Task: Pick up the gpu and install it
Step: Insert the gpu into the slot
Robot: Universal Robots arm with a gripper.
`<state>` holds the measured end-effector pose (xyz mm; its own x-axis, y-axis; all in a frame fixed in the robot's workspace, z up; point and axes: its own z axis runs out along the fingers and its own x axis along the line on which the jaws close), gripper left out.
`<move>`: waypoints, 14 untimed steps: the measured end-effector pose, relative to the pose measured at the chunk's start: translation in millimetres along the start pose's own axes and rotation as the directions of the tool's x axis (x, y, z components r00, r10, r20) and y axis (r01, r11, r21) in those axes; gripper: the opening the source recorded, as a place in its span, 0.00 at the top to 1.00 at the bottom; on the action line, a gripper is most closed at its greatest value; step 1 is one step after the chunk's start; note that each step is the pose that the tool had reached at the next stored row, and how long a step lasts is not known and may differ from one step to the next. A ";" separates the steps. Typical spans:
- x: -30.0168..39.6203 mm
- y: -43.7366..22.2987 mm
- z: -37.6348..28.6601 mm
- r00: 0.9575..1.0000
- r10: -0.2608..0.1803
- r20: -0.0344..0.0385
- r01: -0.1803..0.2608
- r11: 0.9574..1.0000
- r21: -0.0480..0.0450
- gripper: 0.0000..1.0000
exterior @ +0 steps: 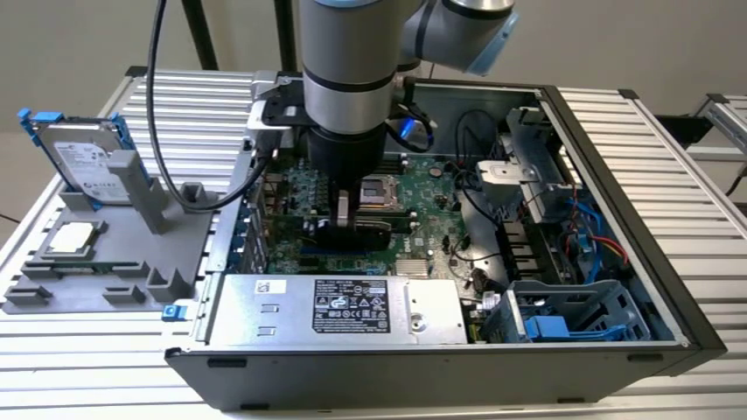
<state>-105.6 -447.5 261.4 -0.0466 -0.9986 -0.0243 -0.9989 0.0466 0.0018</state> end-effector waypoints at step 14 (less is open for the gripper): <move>-1.4 0.3 0.5 1.000 0.000 0.000 0.000 1.000 0.000 1.00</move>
<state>-105.8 -446.0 260.9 -0.0468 -0.9986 -0.0242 -0.9989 0.0468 0.0019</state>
